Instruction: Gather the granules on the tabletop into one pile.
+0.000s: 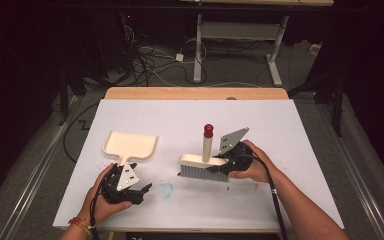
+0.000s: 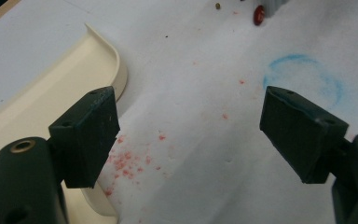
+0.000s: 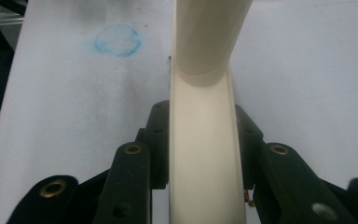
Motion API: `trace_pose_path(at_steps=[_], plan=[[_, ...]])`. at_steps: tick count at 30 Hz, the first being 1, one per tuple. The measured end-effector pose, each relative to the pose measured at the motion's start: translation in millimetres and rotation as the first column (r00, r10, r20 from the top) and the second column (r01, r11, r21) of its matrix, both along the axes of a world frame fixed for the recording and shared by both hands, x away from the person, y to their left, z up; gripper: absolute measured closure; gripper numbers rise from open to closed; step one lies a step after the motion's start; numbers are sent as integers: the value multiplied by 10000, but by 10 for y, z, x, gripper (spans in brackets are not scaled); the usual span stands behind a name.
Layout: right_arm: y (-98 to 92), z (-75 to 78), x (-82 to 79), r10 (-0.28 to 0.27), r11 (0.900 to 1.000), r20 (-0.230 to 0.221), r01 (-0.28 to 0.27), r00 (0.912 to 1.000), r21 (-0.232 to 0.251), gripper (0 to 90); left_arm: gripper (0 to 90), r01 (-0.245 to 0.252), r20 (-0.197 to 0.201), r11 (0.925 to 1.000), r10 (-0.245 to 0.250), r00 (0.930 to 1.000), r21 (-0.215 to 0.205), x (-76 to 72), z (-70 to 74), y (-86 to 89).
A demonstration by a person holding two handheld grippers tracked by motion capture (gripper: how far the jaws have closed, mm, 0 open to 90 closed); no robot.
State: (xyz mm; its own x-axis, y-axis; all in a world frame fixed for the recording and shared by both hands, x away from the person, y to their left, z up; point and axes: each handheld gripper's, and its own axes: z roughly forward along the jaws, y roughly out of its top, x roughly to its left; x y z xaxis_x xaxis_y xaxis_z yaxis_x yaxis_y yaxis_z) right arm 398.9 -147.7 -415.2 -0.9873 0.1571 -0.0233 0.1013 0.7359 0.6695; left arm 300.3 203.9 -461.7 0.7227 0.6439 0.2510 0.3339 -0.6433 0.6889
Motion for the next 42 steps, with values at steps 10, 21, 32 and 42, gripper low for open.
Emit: trace_pose_path(at_steps=[10, 21, 32, 42], plan=[[-163, 219, -175, 377, 9966, 428, -407, 9984, 719, 675, 190, 19, -29, 10000, -19, 10000, 32, -1, -2, -1], [-495, 190, -501, 1637, 9863, 7, -1637, 9865, 193, 675, 190, 147, -147, 9998, -144, 9998, 163, 2, -14, -39], [-498, -37, -163, 1371, 9905, -822, -1355, 9871, 254, 673, 191, 314, -235, 9993, -309, 9992, 222, 16, -24, -69], [-412, -40, 126, 820, 9938, -685, -765, 9943, 803, 675, 192, 385, -207, 9989, -380, 9991, 252, 9, -28, -60]])
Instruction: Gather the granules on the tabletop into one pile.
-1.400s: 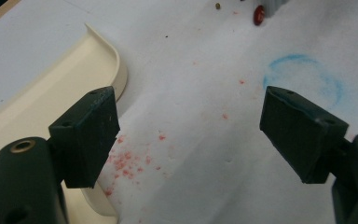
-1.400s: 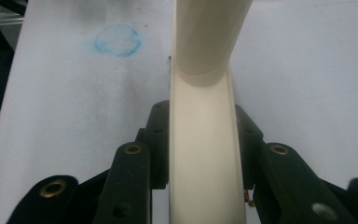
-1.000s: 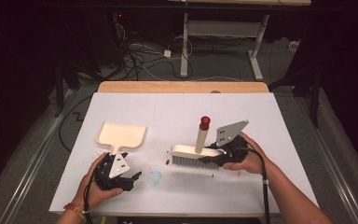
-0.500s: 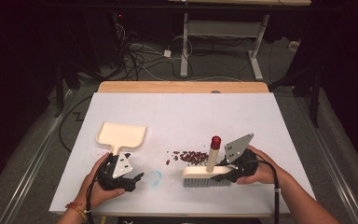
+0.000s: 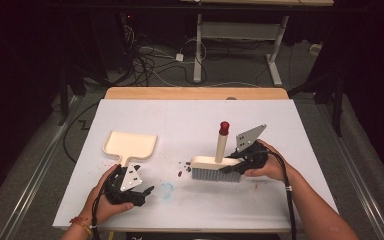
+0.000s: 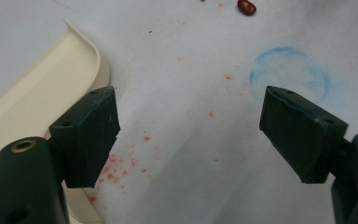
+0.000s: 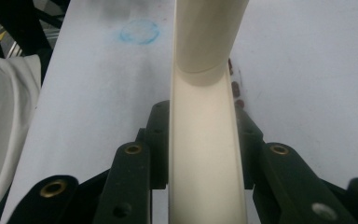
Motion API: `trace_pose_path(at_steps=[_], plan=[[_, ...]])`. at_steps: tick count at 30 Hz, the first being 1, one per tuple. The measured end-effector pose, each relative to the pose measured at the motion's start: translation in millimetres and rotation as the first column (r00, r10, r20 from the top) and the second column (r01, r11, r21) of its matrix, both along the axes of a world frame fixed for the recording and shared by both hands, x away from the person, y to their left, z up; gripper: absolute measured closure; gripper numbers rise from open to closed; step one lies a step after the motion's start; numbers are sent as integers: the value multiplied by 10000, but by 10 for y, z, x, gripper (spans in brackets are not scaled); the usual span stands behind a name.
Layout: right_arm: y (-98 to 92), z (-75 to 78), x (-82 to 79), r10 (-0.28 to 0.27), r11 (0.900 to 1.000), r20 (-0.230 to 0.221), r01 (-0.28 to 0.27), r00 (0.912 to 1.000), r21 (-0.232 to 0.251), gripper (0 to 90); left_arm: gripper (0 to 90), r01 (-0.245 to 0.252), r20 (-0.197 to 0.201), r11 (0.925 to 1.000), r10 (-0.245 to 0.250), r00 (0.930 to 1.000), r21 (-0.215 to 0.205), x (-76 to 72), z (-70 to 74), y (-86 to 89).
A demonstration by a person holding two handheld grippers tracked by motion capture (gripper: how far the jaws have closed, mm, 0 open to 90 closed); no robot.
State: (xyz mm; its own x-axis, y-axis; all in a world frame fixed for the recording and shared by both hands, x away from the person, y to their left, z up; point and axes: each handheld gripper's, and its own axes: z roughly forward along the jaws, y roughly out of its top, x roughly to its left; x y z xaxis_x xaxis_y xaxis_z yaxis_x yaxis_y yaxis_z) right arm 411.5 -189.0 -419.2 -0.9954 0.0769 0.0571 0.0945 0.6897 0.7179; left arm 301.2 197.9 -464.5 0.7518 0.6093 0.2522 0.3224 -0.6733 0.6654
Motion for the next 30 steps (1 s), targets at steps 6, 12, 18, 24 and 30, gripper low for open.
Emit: trace_pose_path(at_steps=[6, 12, 18, 24, 30], plan=[[39, 45, 12, -607, 9980, 367, 600, 9975, 195, 675, 192, -8, 26, 10000, 8, 10000, -20, -4, 9, 6], [171, 188, -158, -1670, 9822, 549, 1613, 9844, 959, 675, 192, -157, 152, 9998, 158, 9998, -105, -11, 40, 38], [608, 213, -492, -3355, 9234, -115, 3312, 9420, 1937, 675, 192, -460, 266, 9985, 468, 9985, -300, -19, 89, 137], [1036, 31, -655, -4206, 8796, -1060, 4336, 9010, 1955, 675, 192, -382, 290, 9989, 389, 9988, -267, -30, 94, 158], [1174, -204, -547, -5431, 8217, -1139, 5545, 8319, 1317, 676, 192, -343, 289, 9988, 353, 9990, -341, -37, 88, 164]])
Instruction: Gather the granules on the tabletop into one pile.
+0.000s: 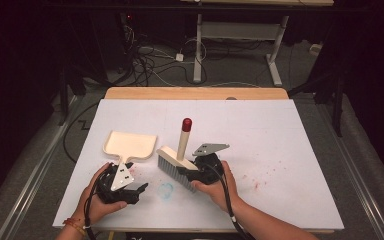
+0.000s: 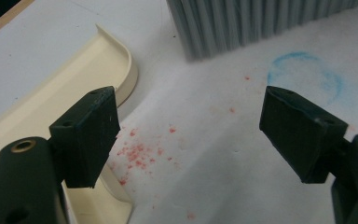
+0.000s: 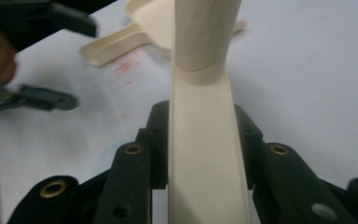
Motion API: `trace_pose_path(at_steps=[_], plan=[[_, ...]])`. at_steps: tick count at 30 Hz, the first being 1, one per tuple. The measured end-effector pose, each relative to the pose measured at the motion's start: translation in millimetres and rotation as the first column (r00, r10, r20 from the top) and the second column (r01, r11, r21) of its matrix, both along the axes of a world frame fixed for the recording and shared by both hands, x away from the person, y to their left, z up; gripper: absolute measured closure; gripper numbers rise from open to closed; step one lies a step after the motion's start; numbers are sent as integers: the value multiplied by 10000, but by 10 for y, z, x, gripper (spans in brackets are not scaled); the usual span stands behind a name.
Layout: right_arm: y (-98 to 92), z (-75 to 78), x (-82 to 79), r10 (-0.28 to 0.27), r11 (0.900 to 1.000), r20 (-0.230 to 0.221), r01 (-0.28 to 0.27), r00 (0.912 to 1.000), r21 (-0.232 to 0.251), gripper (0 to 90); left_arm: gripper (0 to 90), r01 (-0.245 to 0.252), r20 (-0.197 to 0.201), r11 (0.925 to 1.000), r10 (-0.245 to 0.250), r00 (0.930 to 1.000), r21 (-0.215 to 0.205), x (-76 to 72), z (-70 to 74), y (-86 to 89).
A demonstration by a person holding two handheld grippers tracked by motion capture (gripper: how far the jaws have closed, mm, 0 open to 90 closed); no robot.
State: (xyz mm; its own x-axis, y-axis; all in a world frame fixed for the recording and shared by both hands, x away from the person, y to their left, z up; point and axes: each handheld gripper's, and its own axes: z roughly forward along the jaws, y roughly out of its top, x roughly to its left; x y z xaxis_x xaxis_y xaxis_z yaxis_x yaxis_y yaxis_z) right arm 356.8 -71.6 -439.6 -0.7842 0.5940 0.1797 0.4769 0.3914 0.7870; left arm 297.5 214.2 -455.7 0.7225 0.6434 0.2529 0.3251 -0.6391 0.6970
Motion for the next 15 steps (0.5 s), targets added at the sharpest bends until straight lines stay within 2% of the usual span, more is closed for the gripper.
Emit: trace_pose_path(at_steps=[1, 7, 11, 15], plan=[[-16, -15, 25, -269, 9996, 63, 269, 9996, -11, 675, 192, 6, -4, 10000, -6, 10000, -7, 0, 0, 1], [-241, -88, 133, -1057, 9944, -351, 1059, 9938, 45, 667, 192, 58, -51, 10000, -58, 10000, 22, -1, -9, -13], [-410, -82, 105, -1440, 9894, -483, 1446, 9884, 97, 667, 192, 96, -55, 9999, -96, 9999, 81, -10, -6, -26], [-558, -20, 61, -1737, 9846, -408, 1743, 9840, 113, 673, 192, 160, -91, 9998, -159, 9998, 145, -8, -11, -39]])
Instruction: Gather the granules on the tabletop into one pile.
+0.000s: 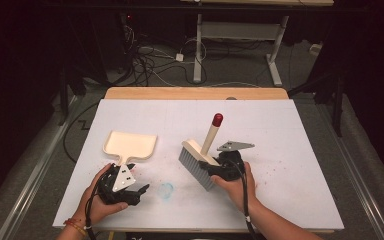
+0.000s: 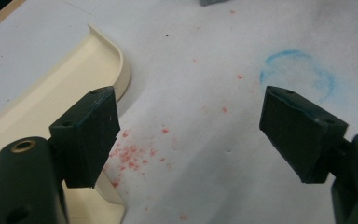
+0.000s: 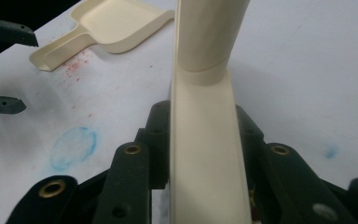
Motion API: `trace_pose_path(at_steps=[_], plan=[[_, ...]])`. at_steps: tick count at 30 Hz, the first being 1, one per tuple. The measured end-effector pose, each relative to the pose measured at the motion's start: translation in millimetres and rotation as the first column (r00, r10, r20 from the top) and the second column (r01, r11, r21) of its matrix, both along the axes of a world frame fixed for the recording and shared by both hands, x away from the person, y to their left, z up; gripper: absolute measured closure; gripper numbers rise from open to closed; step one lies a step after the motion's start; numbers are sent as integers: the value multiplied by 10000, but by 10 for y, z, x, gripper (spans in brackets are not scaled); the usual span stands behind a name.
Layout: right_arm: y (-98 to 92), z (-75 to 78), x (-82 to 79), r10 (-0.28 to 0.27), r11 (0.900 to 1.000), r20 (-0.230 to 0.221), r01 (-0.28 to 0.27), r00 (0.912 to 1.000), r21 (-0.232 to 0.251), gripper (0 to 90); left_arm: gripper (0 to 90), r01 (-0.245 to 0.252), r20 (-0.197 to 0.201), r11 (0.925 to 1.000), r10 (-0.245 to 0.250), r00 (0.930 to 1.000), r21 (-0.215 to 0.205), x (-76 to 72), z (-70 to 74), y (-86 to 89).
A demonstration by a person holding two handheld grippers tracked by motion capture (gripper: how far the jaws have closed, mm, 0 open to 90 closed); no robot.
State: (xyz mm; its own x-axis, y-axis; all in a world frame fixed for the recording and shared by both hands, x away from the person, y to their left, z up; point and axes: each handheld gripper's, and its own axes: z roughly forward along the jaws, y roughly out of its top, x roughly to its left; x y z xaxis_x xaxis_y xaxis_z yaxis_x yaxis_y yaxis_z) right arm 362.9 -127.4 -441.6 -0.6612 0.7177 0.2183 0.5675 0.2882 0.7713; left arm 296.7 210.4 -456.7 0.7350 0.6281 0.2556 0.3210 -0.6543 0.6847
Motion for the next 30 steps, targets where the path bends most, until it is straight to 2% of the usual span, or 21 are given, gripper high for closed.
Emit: trace_pose_path(at_steps=[5, 9, 14, 18, 20, 22, 26, 30], plan=[[-127, 40, -20, -95, 9999, -99, 96, 9999, 76, 675, 192, 72, -72, 10000, -73, 9999, -24, 8, -10, -16], [-195, 138, -40, -98, 9995, 140, 94, 9999, 285, 675, 192, 139, -93, 9999, -139, 9999, 9, 13, -15, -27], [-340, 375, -124, -48, 9994, 1097, 11, 9940, 335, 675, 192, 125, -103, 9999, -125, 9999, 5, 12, -18, -19], [-556, 470, -191, -325, 9993, 1686, 292, 9851, 222, 675, 192, 116, -120, 9999, -115, 9999, 53, 6, -20, -15], [-662, 474, -213, -503, 9987, 1885, 511, 9808, 8, 675, 192, 110, -124, 9999, -109, 9999, 109, 6, -22, -21], [-760, 460, -228, -824, 9955, 2162, 907, 9729, -289, 675, 192, 126, -115, 9999, -125, 9999, 117, 5, -22, -30], [-882, 396, -203, -1377, 9796, 2706, 1714, 9528, -1050, 675, 192, 164, -134, 9997, -162, 9998, 186, 16, -23, -46], [-888, 297, -121, -1671, 9652, 2752, 2140, 9467, -1502, 675, 192, 178, -161, 9996, -175, 9997, 196, 22, -29, -59]])
